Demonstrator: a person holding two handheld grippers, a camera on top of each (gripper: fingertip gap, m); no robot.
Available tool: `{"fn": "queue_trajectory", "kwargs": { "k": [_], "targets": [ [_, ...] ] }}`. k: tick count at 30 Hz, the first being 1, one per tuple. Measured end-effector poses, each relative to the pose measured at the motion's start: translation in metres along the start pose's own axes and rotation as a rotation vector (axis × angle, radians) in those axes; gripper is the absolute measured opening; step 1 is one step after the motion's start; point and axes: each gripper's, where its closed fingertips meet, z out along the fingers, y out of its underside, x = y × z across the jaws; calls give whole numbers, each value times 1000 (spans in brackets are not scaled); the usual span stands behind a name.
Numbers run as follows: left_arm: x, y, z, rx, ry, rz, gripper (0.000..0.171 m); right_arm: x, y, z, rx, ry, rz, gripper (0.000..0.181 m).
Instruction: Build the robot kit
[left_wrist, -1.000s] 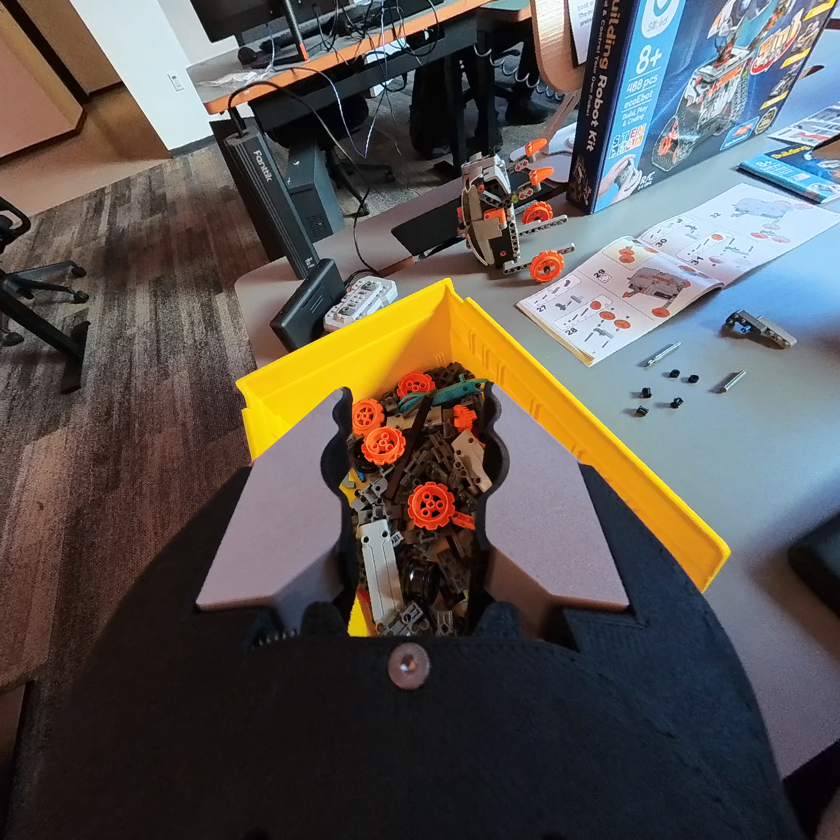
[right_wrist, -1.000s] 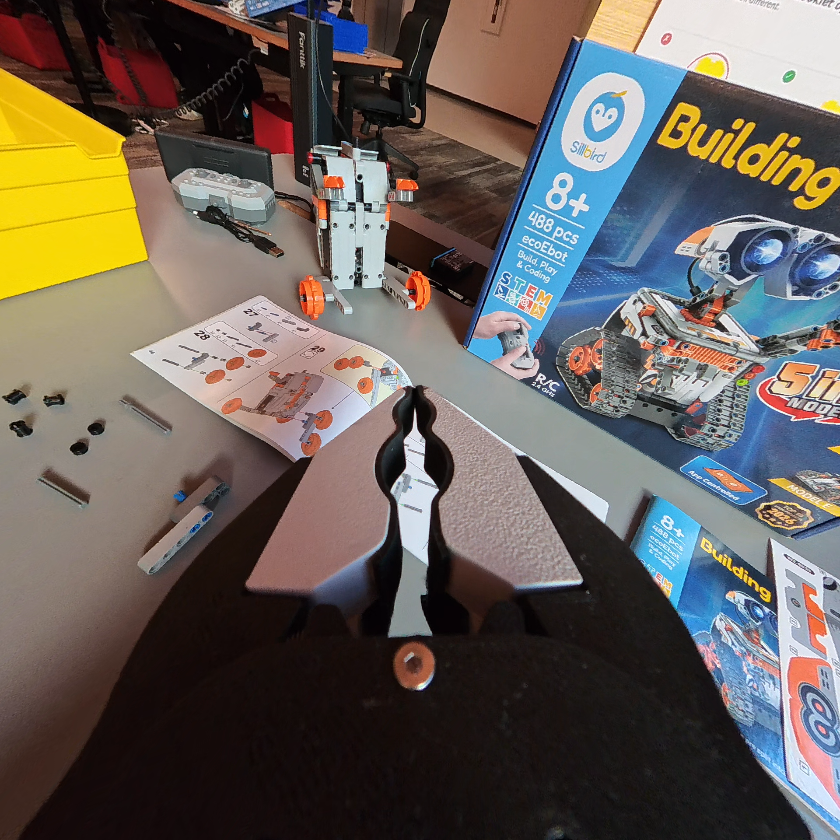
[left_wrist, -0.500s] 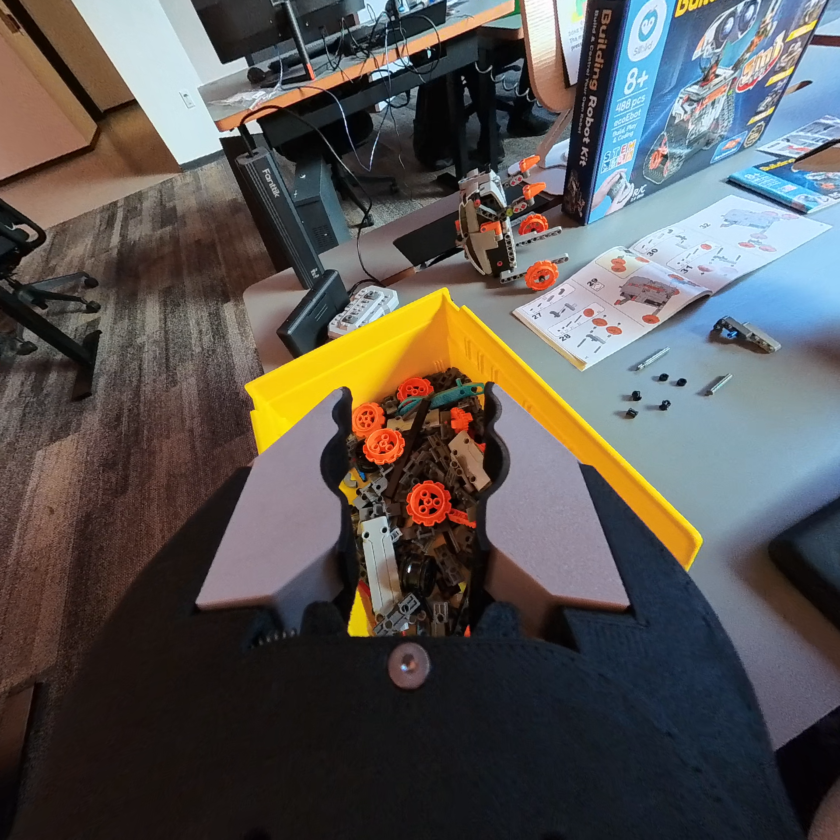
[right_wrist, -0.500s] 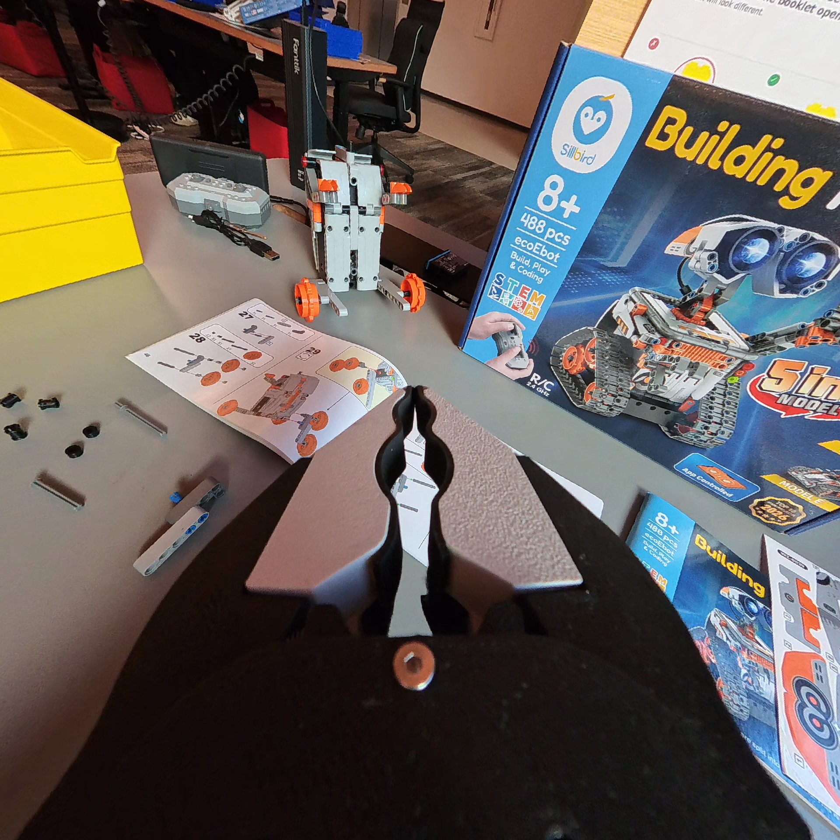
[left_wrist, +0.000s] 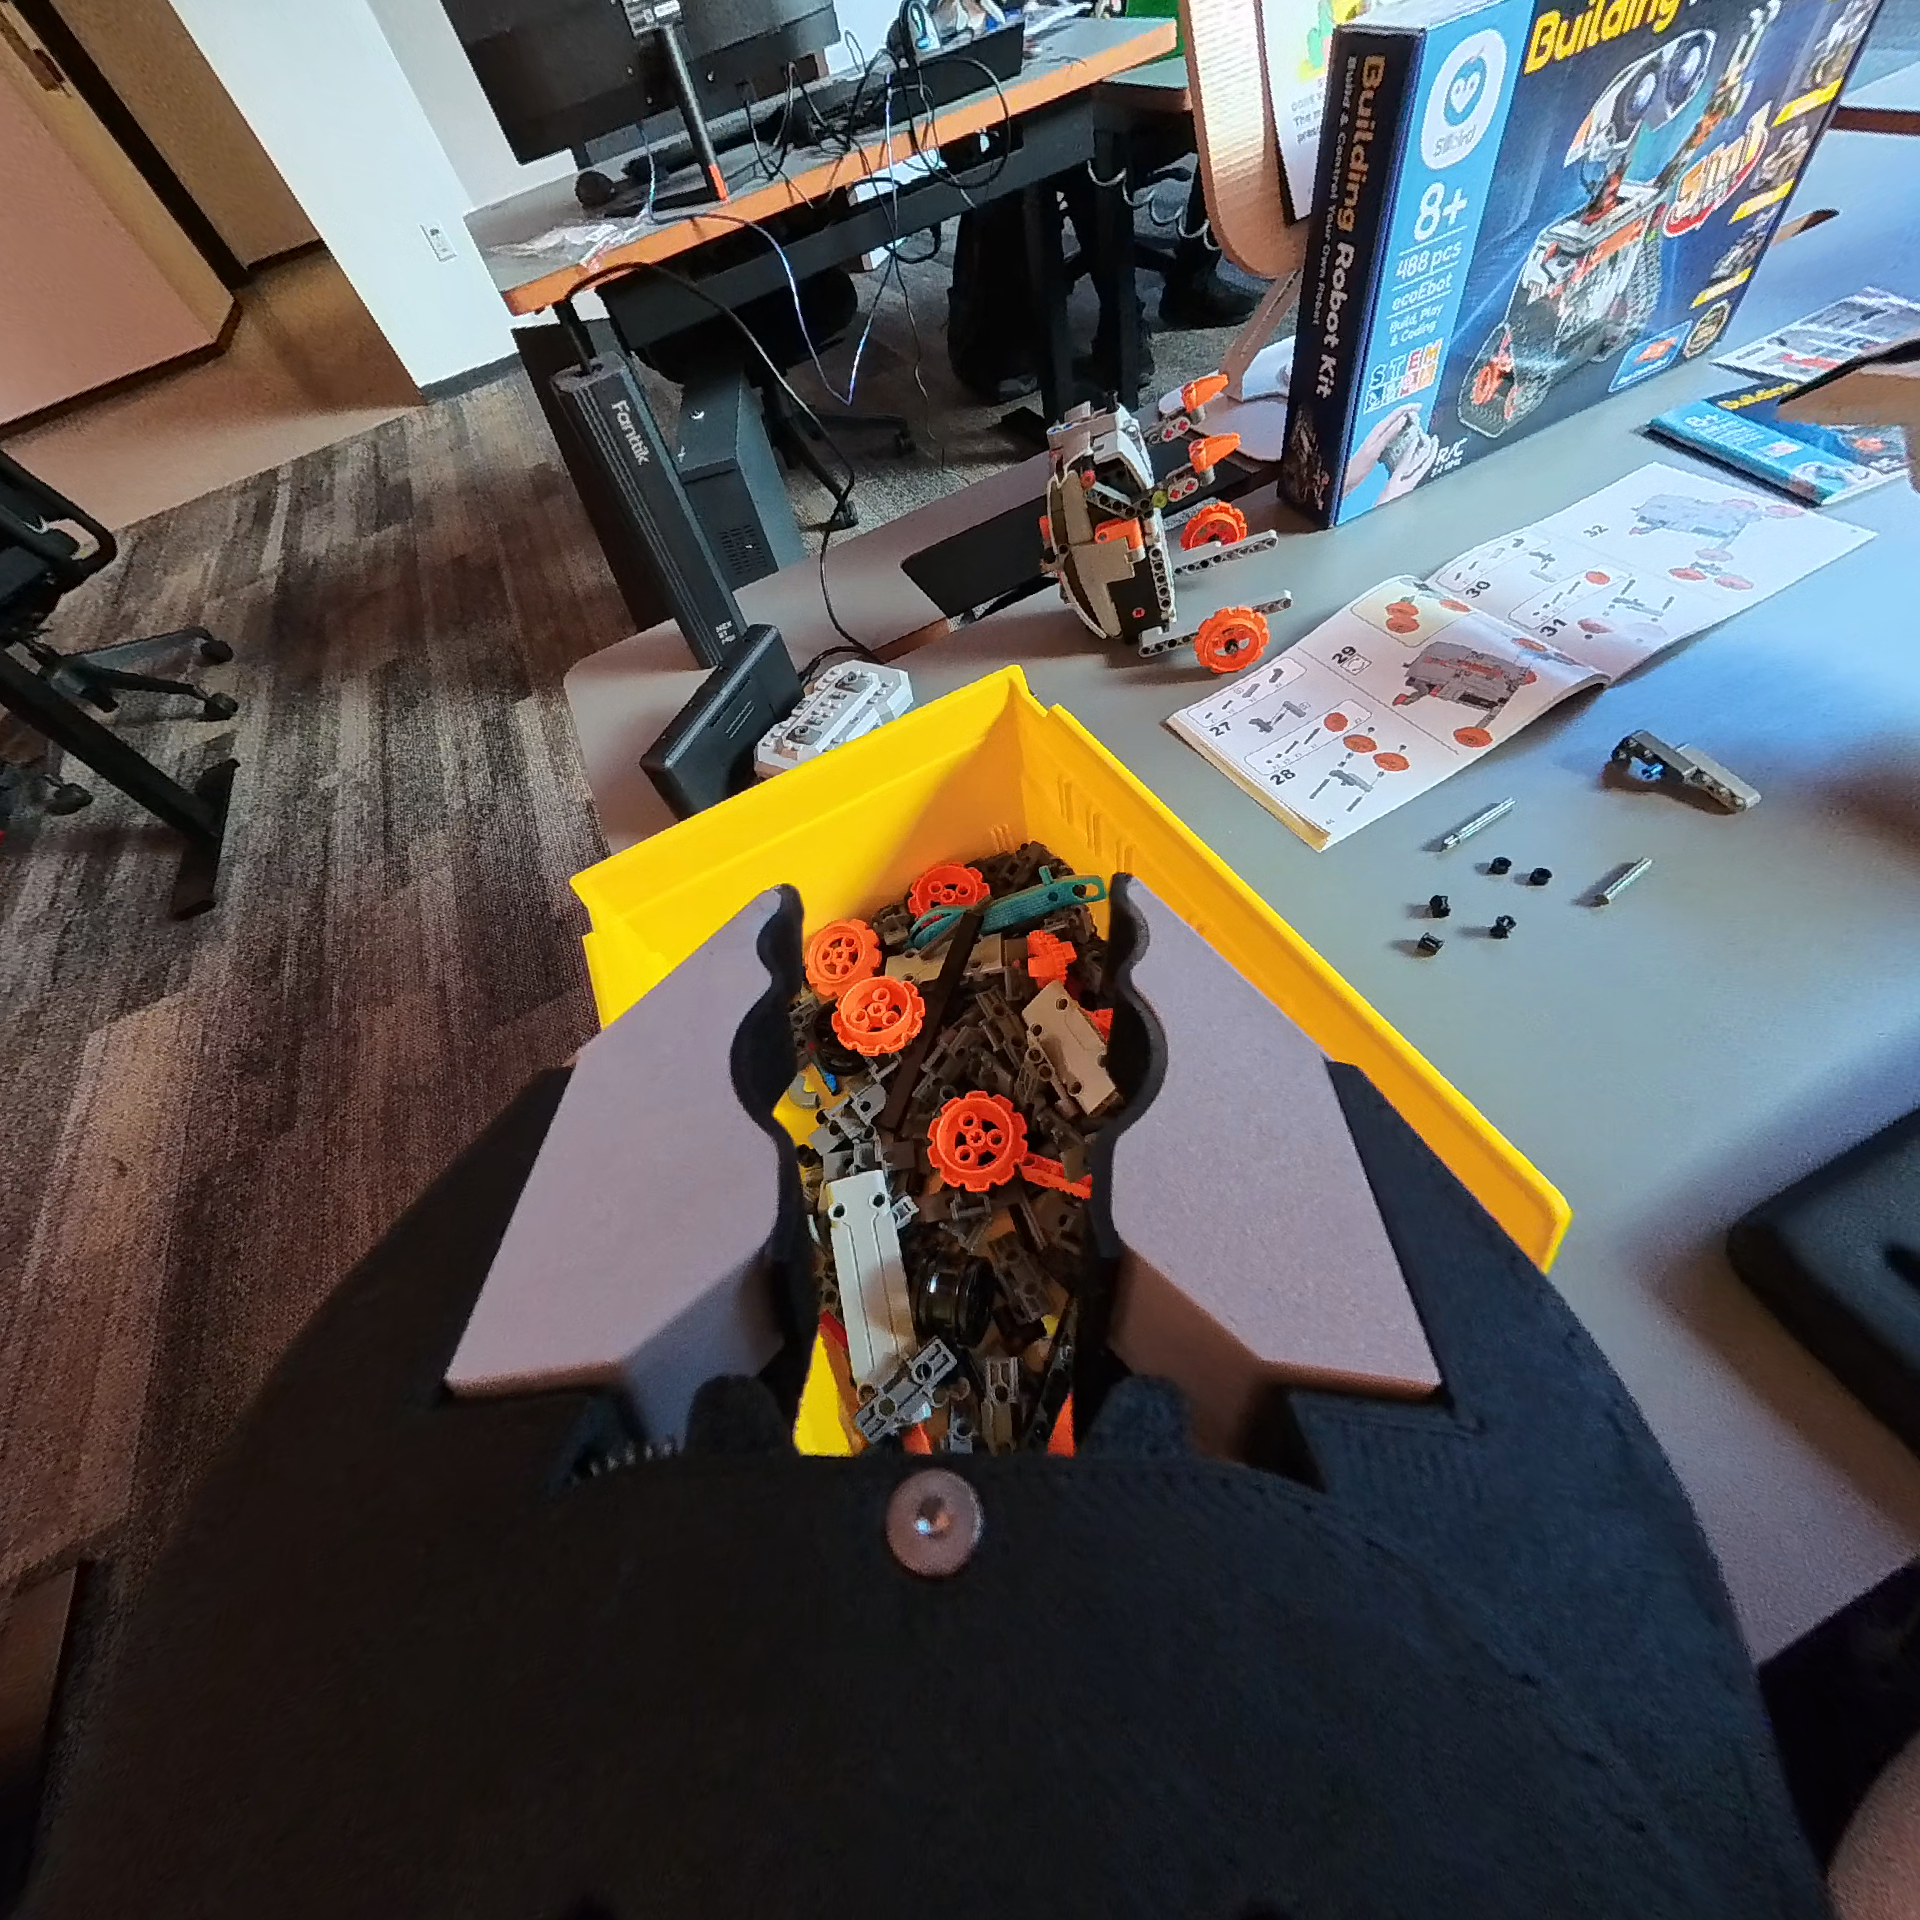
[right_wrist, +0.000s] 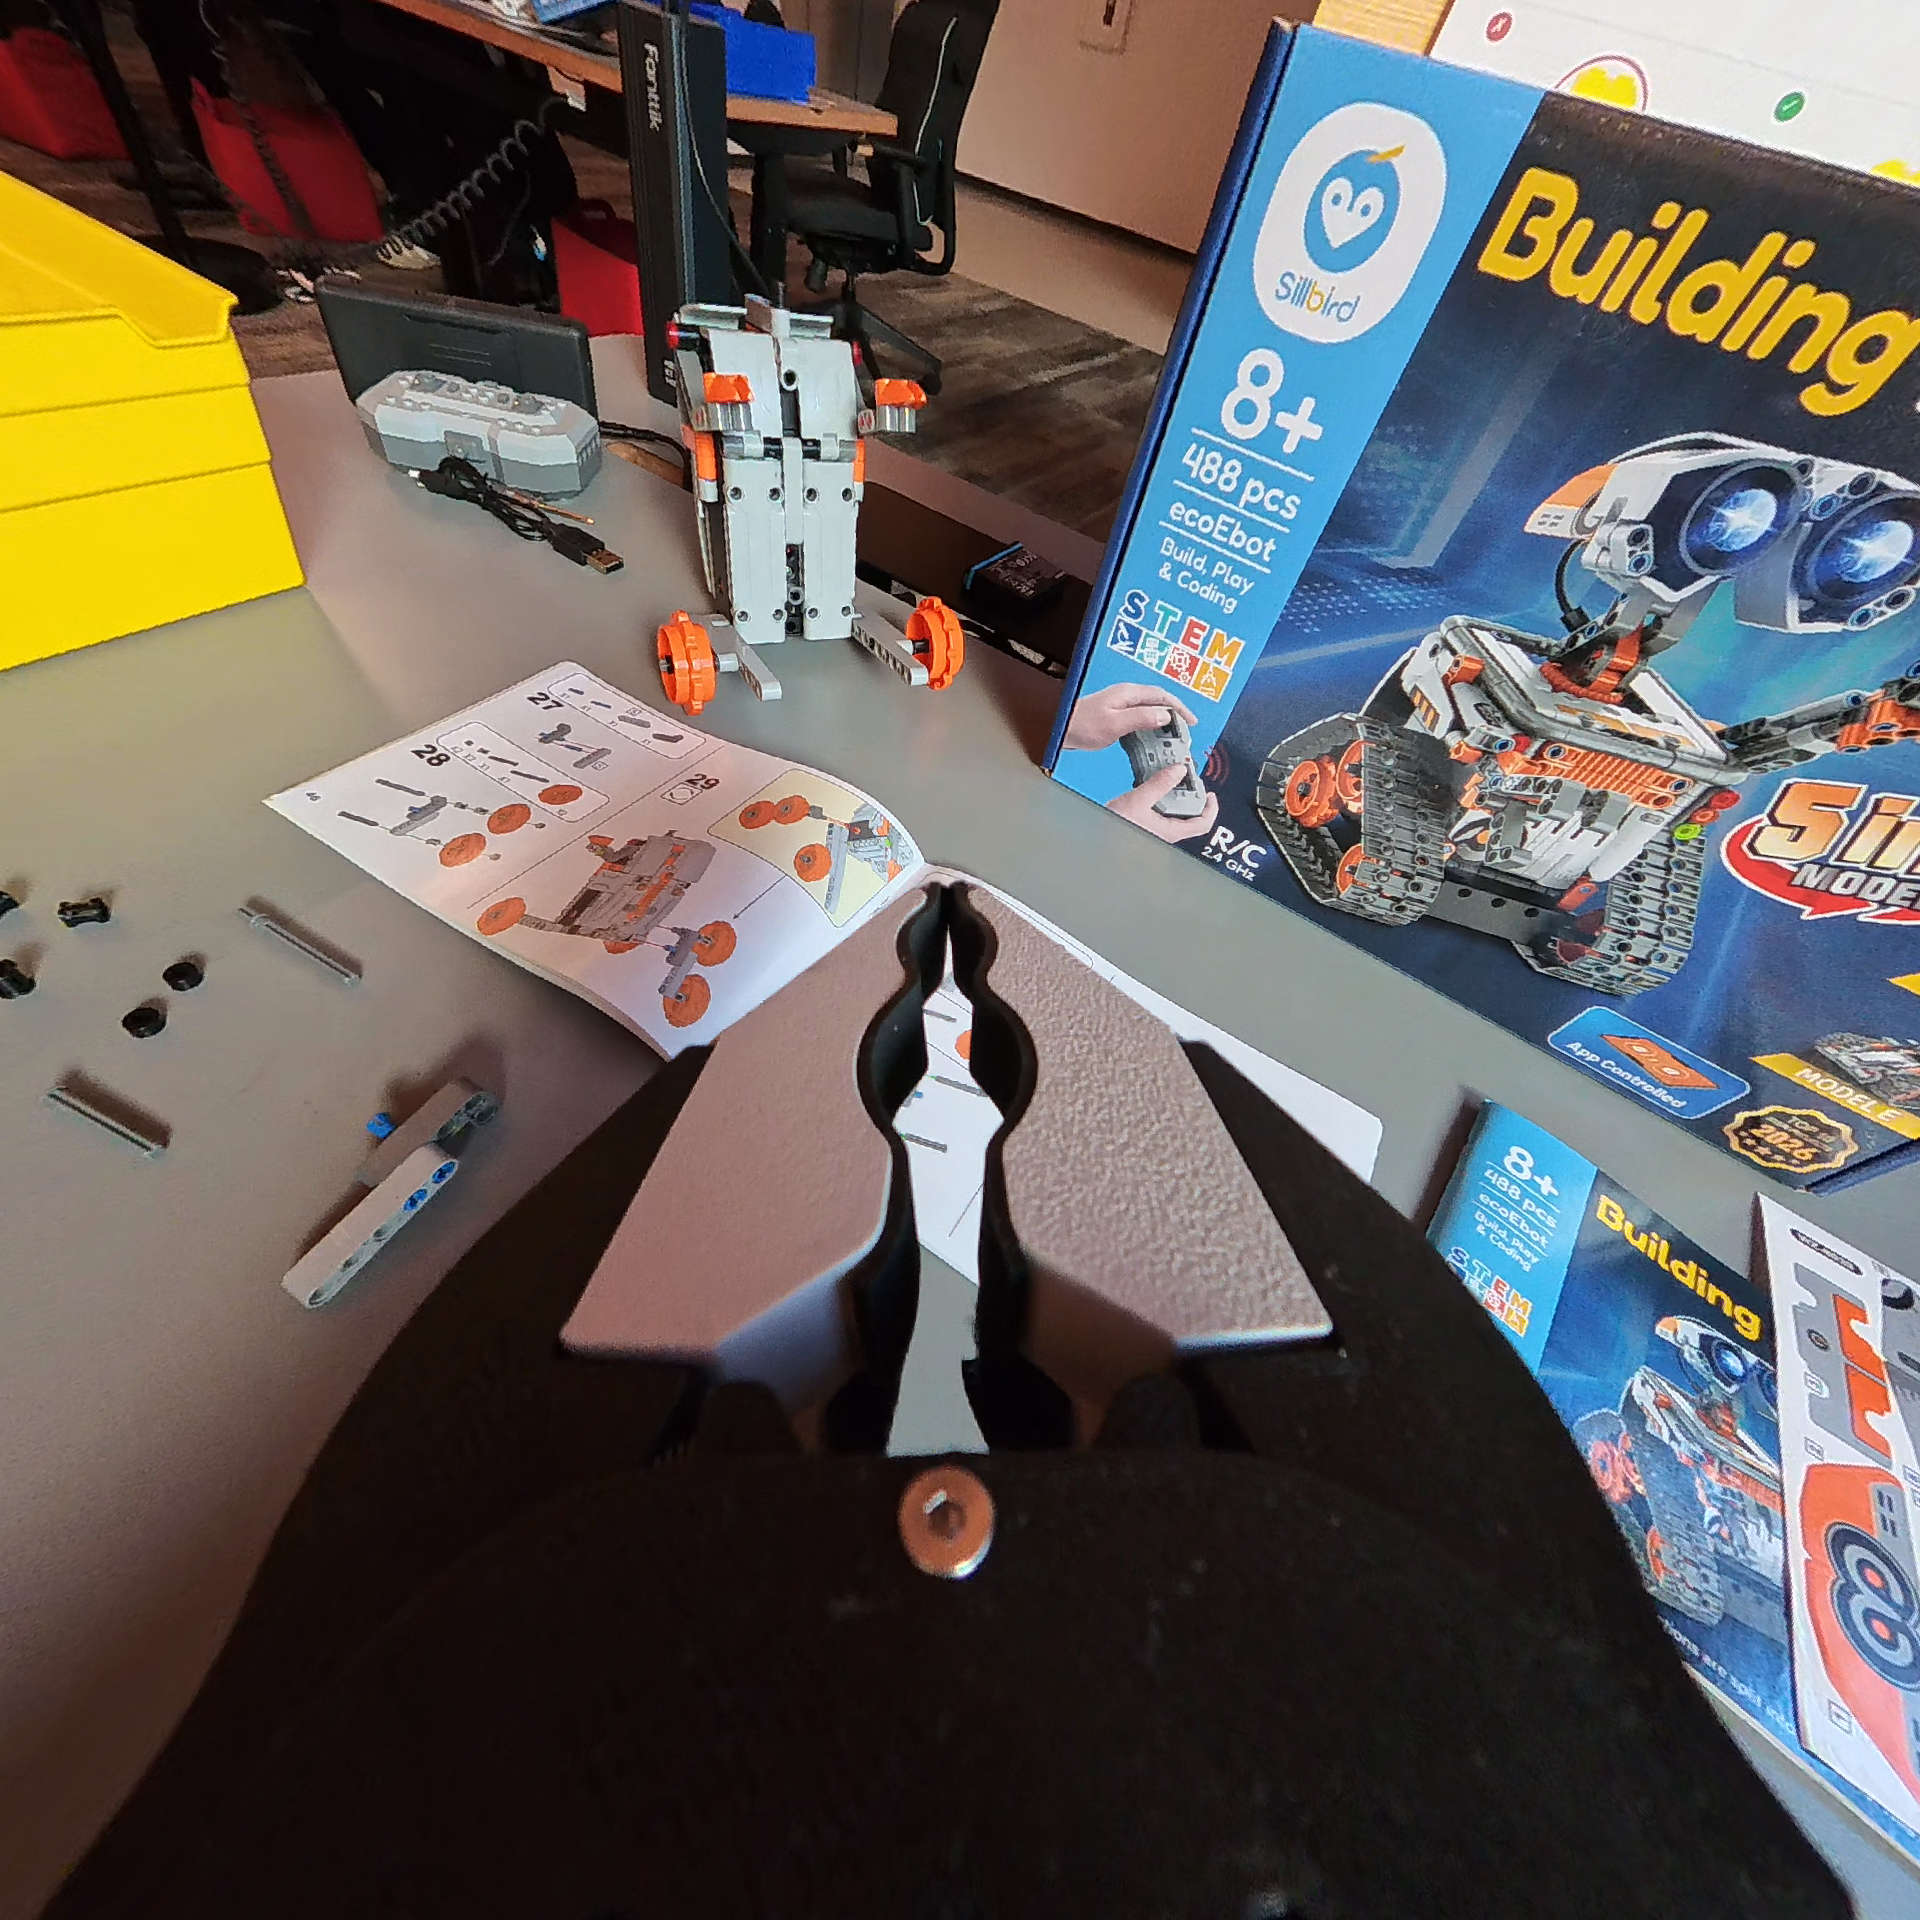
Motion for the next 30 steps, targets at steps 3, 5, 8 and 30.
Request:
{"fn": "queue_trajectory", "kwargs": {
  "k": [3,5,8,30],
  "targets": [
    [2,-2,-5,7,1,5,56,2,3,1,-4,6,4,0],
    [4,-3,-9,12,1,9,56,4,6,1,-12,15,-2,0],
    [7,-5,-17,21,2,10,56,8,7,-1,-22,41,-43,0],
    [11,-1,-34,22,-14,26,56,22,54,-99,-78,277,-192,0]
  ]
}}
